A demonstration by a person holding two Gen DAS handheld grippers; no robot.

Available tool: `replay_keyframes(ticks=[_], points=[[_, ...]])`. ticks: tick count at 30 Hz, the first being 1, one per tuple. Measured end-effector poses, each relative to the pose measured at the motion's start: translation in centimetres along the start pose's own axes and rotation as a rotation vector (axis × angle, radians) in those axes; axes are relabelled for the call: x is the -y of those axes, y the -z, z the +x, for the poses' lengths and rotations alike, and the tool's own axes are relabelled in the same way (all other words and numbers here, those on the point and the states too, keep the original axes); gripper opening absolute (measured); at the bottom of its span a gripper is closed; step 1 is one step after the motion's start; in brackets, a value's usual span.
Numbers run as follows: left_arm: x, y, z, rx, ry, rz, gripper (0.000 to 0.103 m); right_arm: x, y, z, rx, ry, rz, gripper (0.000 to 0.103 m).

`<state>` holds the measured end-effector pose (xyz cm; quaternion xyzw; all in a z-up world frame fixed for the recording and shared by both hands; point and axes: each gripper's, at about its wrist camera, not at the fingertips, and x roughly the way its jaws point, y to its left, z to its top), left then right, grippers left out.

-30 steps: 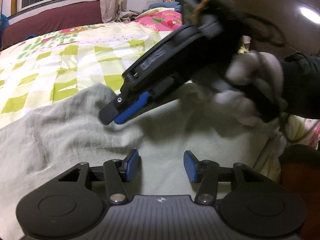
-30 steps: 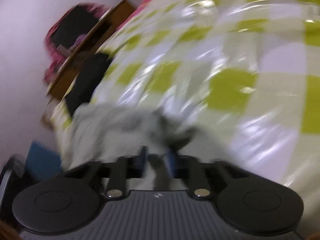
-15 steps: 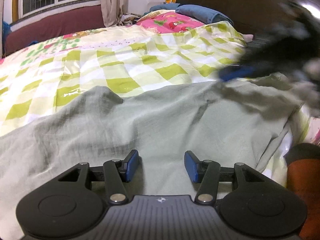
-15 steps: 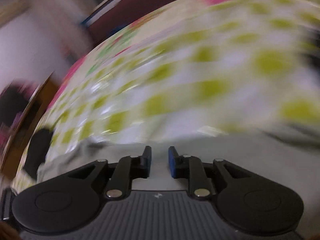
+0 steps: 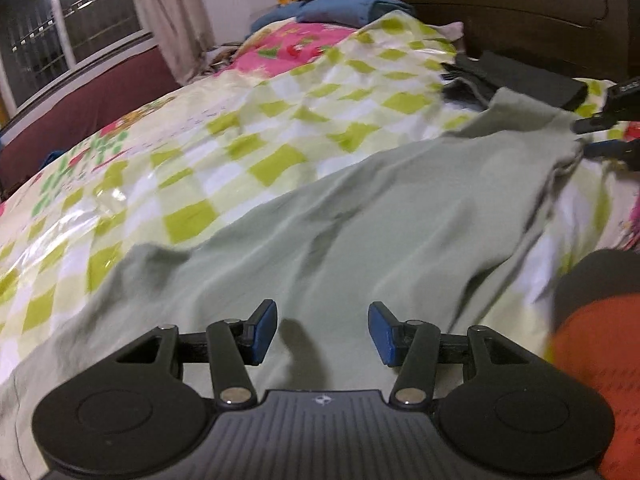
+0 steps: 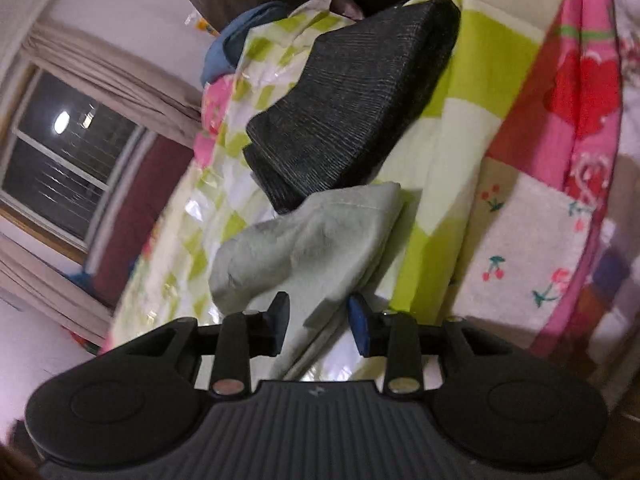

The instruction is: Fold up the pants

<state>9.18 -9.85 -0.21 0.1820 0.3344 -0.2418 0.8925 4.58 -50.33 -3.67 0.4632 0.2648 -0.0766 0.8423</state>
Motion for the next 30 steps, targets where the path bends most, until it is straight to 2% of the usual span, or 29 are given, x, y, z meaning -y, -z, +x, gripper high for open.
replay_keyframes(ticks=[4, 10, 15, 24, 28, 29, 30], points=[[1.8, -1.4, 0.3, -0.009, 0.017, 0.051, 0.064, 1.1, -0.5, 0.9, -0.01, -0.03, 0.059, 0.034], [3.5, -3.0, 1.2, -0.03, 0.048, 0.065, 0.064, 2.3, -1.0, 0.5, -0.065, -0.086, 0.098, 0.036], [4.7, -3.6, 1.4, -0.028, 0.069, 0.088, 0.064, 3.2, -1.5, 2.0, -0.05, -0.151, 0.196, 0.036], [5.5, -3.9, 1.5, -0.026, 0.093, 0.097, 0.064, 3.1, -1.1, 1.0, -0.031, -0.142, 0.175, 0.036], [5.8, -3.9, 1.9, -0.031, 0.1, 0.095, 0.064, 2.8, -1.4, 3.0, 0.02, -0.157, 0.192, 0.036], [5.8, -3.9, 1.8, -0.028, 0.101, 0.097, 0.064, 2.6, -1.3, 3.3, 0.029, -0.148, 0.193, 0.035], [5.9, -3.9, 1.8, -0.024, 0.1, 0.099, 0.064, 2.3, -1.2, 3.4, 0.032, -0.141, 0.186, 0.028]])
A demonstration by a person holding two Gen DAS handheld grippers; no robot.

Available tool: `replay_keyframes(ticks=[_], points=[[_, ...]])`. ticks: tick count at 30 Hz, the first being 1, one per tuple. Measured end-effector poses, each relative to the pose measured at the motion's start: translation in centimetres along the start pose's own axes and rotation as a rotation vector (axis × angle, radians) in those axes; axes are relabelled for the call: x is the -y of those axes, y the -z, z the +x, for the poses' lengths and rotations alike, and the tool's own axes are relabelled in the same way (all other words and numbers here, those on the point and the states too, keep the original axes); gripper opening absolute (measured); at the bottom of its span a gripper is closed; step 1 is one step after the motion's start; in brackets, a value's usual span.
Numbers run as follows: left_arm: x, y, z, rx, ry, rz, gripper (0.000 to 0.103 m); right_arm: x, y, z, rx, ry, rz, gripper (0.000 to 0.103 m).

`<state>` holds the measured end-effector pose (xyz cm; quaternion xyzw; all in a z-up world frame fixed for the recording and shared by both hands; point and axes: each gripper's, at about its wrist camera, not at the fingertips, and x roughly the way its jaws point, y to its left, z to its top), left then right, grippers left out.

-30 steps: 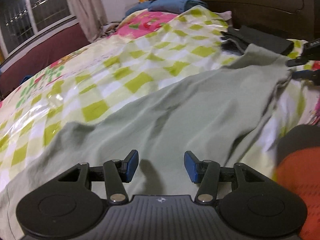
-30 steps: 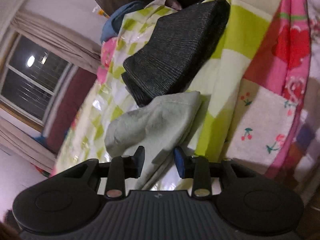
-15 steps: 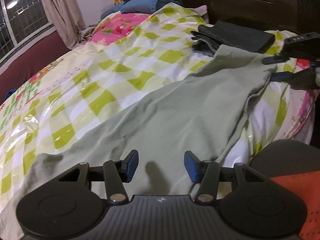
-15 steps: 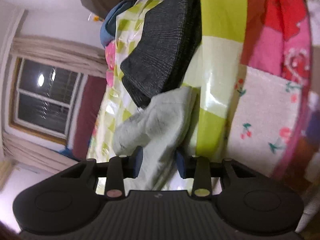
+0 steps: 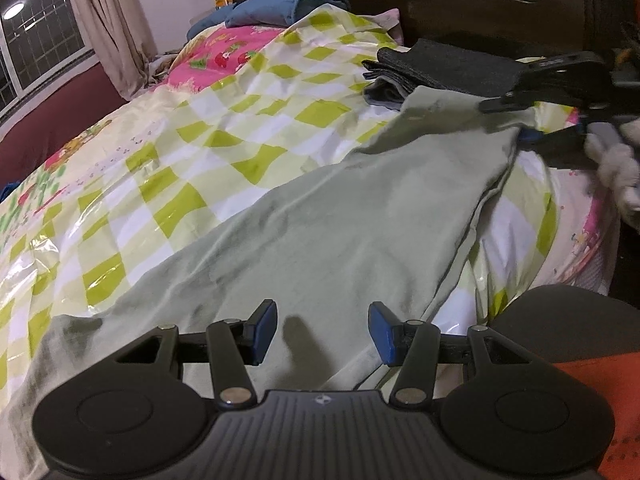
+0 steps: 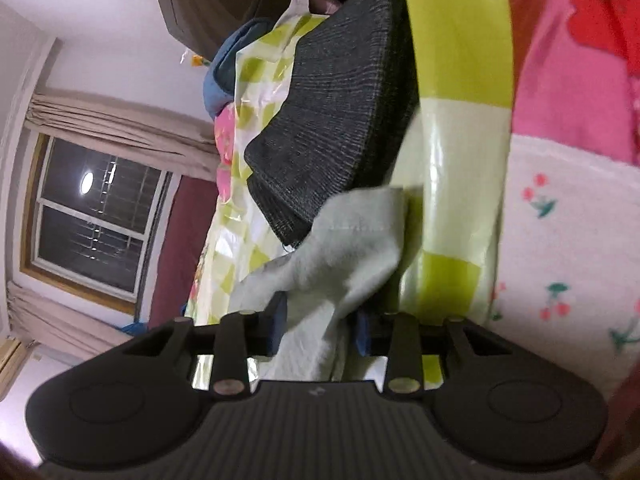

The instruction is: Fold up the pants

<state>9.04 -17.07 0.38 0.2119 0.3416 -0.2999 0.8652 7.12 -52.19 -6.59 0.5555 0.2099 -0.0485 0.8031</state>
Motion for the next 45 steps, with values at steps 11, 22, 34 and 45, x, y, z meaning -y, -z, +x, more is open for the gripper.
replay_keyframes(ticks=[11, 22, 34, 45], points=[[0.7, 0.4, 0.4, 0.036, 0.113, -0.034, 0.064, -5.4, -1.2, -4.7, 0.085, -0.097, -0.098, 0.004], [-4.7, 3.8, -3.6, 0.077, 0.079, -0.173, 0.064, -18.8, 9.9, 0.0, -0.181, -0.18, -0.564, 0.004], [-15.6, 14.8, -15.1, 0.103, -0.222, -0.532, 0.064, -29.4, 40.6, 7.5, -0.642, -0.418, -1.394, 0.004], [-17.2, 21.7, -17.9, 0.095, -0.295, -0.647, 0.064, -27.4, 49.4, 6.4, -0.607, -0.388, -1.833, 0.005]])
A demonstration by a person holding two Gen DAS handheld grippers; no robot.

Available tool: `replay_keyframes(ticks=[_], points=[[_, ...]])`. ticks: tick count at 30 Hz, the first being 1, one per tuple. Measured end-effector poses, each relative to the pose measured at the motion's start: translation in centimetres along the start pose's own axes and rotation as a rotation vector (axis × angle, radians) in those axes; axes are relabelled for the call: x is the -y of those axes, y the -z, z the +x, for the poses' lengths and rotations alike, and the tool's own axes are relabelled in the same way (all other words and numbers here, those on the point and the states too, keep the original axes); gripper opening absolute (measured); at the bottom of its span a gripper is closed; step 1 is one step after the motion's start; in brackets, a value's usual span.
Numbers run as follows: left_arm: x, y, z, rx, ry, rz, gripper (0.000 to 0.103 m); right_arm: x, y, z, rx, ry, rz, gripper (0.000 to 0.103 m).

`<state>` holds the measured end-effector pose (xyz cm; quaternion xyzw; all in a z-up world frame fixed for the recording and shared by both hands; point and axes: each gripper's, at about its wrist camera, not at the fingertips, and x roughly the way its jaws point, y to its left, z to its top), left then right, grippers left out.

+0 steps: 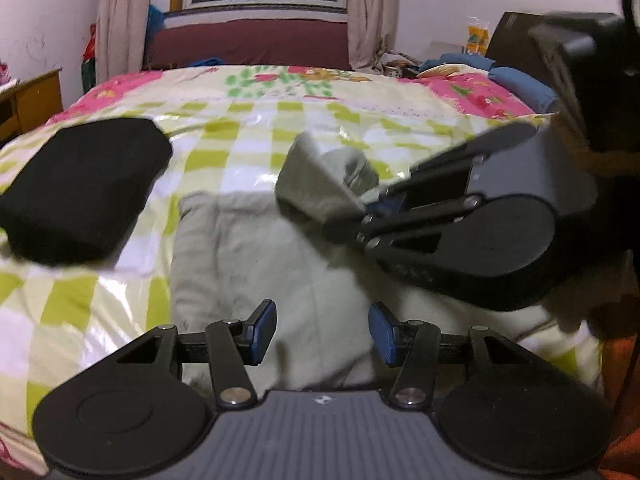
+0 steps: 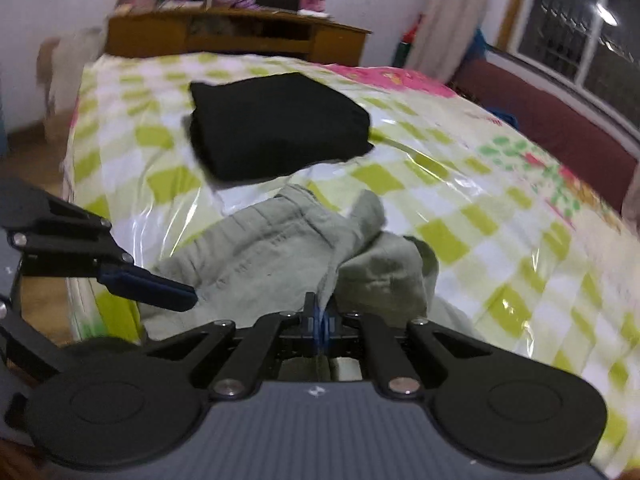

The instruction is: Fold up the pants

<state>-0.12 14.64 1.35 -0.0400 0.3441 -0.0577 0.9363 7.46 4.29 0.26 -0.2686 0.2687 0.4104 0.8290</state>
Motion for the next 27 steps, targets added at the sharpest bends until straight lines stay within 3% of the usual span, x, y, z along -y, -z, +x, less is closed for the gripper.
replay_keyframes(ticks=[6, 11, 16, 23, 27], points=[[-1.6, 0.8, -0.4, 0.016, -0.007, -0.081, 0.064, -2.2, -1.6, 1.6, 0.013, 0.021, -0.109, 0.005], [-2.5, 1.8, -1.1, 0.008, -0.027, -0.089, 0.064, -5.2, -1.9, 1.7, 0.052, 0.042, -0.332, 0.005], [-3.3, 3.2, -1.6, -0.036, -0.043, -0.103, 0.065, -6.8, -1.5, 2.8, 0.028, -0.018, -0.426, 0.005], [-4.0, 3.2, -2.8, -0.038, -0.049, -0.12, 0.065, -5.7, -1.6, 2.3, 0.021, -0.08, -0.368, 0.012], [-4.9, 2.3, -4.0, 0.008, -0.074, -0.122, 0.065, -3.1, -1.8, 0.2, 0.026, -0.081, -0.258, 0.024]])
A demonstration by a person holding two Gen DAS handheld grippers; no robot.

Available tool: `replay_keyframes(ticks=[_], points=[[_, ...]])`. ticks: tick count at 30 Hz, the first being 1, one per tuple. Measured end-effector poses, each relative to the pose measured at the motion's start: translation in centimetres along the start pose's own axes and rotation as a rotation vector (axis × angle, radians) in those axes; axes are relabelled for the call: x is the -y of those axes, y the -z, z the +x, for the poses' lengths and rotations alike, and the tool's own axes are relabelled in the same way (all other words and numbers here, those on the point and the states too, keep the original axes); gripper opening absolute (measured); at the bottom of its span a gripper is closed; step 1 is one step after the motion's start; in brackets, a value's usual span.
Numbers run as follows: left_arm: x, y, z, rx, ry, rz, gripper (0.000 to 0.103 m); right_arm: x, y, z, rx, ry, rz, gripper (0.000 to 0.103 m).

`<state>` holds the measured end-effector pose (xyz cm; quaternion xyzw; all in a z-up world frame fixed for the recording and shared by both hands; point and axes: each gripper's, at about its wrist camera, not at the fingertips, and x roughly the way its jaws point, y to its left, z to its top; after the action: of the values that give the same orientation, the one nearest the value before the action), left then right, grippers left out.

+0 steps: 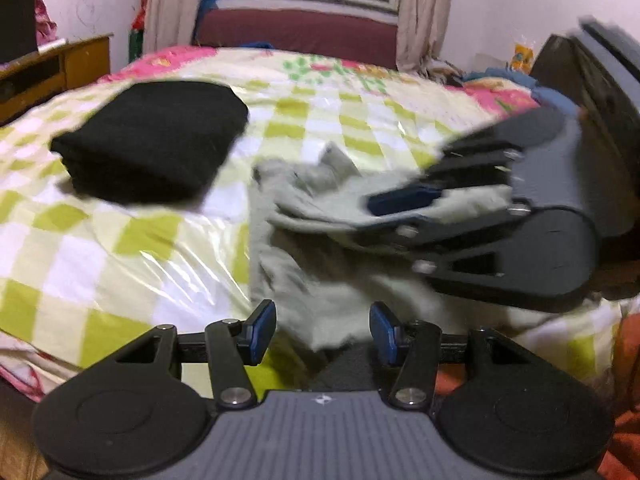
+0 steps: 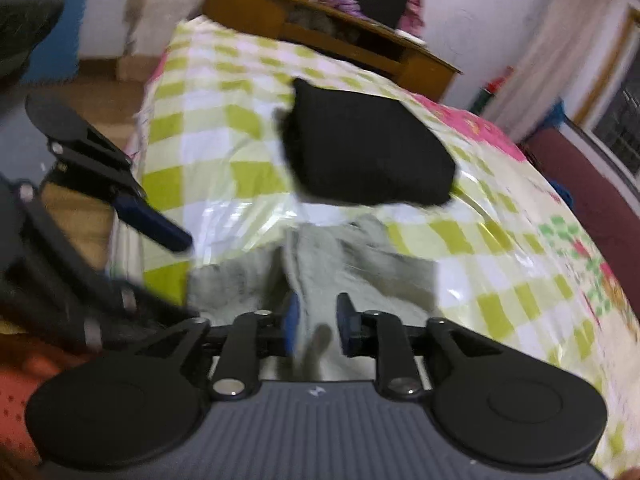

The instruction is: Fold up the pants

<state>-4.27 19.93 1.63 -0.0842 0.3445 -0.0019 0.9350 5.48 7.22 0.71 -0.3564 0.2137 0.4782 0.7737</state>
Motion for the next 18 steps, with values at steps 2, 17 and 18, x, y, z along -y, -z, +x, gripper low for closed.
replay_keyframes(ticks=[2, 17, 18], points=[[-0.6, -1.1, -0.4, 0.037, 0.013, -0.029, 0.065, 1.6, 0.6, -0.8, -0.012, 0.014, 0.075, 0.024], [0.4, -4.6, 5.7, 0.01, -0.021, -0.028, 0.066, 5.9, 12.6, -11.3, -0.203, 0.237, 0.529, 0.029], [0.8, -4.5, 6.5, -0.018, -0.042, -0.008, 0.065, 5.7, 13.5, -12.0, -0.22, 0.248, 0.534, 0.032]])
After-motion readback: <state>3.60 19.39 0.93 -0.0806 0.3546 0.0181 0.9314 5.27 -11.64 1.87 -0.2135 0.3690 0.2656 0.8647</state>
